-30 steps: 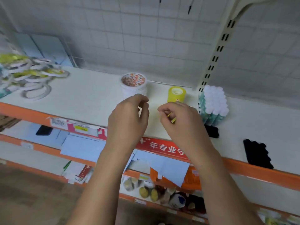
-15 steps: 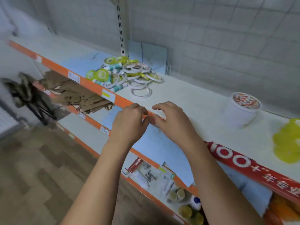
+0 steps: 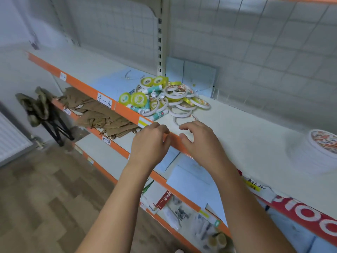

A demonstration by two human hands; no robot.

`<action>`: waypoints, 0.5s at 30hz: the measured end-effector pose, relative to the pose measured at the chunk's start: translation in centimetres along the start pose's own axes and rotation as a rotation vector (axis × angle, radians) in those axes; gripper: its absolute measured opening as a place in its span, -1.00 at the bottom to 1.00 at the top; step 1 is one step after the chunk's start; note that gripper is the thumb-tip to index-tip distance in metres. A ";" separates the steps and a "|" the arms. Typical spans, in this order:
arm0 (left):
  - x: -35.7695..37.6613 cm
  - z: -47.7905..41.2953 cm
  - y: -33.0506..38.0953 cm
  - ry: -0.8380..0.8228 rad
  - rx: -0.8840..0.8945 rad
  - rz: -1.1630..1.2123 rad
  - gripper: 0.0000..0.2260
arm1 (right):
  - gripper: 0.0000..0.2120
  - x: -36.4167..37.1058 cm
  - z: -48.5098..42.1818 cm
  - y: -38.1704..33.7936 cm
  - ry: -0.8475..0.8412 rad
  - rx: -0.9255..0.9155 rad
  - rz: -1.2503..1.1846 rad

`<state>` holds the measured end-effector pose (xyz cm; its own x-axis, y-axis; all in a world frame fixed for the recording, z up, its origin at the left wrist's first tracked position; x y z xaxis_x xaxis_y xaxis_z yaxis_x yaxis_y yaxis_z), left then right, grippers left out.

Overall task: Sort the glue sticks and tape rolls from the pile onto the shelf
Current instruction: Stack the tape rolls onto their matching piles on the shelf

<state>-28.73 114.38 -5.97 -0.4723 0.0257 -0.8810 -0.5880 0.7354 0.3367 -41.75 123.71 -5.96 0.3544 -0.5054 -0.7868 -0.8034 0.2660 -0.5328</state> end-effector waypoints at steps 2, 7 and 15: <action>0.5 -1.2 -0.6 -0.012 -0.013 -0.004 -0.78 | -0.76 0.5 -1.5 0.3 0.005 0.001 -0.018; 0.7 -4.0 -3.2 0.018 -0.088 -0.006 -0.78 | -0.78 2.6 -5.7 -0.5 -0.034 -0.035 -0.061; 0.2 -7.9 -9.1 0.120 -0.218 0.025 -0.77 | -0.74 5.6 -11.0 -3.5 -0.102 -0.130 -0.018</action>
<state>-28.65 102.36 -6.64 -0.5551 -0.0482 -0.8304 -0.6970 0.5718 0.4327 -42.16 110.93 -5.09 0.4108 -0.4217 -0.8083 -0.8493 0.1455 -0.5075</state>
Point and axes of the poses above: each hand's wrist, its own z-axis away from the middle knuckle, its own x-axis out of the palm, y = z × x, the point moved 2 cm from there along -z, towards the middle knuckle, and after that the axes turned 1 degree about y, right-handed, at the moved point
